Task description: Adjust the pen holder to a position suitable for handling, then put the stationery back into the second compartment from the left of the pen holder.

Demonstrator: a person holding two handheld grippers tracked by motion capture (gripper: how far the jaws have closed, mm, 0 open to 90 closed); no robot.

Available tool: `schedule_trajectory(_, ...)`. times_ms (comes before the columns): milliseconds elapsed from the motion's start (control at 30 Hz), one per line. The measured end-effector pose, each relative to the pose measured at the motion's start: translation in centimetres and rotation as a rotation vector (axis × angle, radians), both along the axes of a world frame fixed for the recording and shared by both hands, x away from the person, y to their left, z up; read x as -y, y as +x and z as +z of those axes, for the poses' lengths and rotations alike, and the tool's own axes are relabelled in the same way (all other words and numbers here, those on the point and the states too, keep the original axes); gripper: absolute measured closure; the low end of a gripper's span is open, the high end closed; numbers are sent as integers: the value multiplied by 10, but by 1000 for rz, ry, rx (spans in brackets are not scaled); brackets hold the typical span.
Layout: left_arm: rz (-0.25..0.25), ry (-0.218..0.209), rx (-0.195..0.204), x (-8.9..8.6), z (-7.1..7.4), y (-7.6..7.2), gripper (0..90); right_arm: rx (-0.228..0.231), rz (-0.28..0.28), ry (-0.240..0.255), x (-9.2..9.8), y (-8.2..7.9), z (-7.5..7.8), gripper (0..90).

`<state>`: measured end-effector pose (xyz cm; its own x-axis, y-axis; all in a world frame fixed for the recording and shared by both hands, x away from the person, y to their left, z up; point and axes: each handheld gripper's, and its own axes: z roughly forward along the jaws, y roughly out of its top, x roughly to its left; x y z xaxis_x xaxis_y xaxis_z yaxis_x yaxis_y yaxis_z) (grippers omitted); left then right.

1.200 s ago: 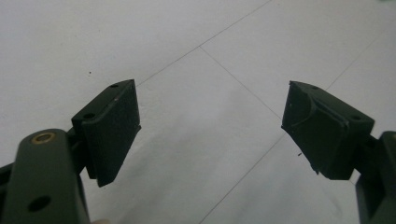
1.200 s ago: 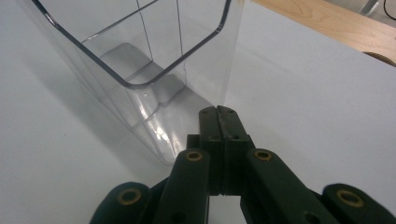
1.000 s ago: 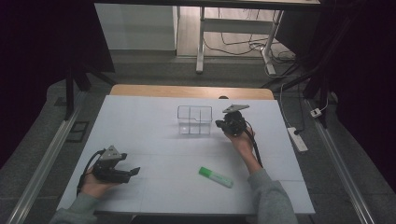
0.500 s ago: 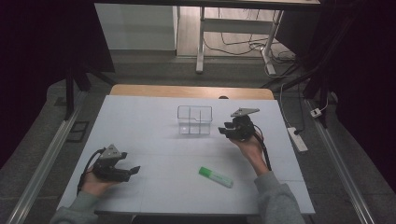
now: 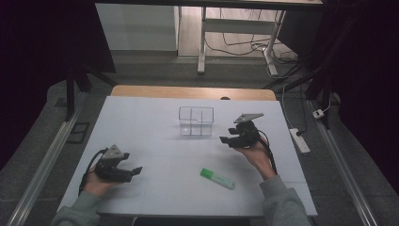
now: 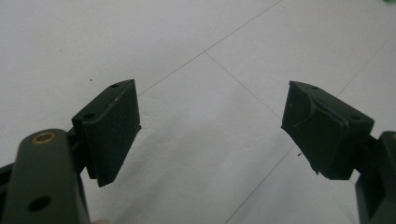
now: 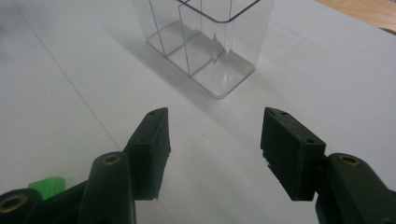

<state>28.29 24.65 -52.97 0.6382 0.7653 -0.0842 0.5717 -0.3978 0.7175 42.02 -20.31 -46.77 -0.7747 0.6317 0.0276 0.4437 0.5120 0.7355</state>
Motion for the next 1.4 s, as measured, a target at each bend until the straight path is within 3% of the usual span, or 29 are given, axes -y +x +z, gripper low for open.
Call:
schedule_trajectory(200,7,-6,3,-1,1,0,190,-13,13,-40,-3,-7,1,405)
schedule_trajectory(800,0,0,3,1,1,0,189,-69,103,-76,-14,-29,0,389)
schedule_trajectory(1400,-7,3,2,1,1,0,190,-160,243,-171,-40,-52,-3,358)
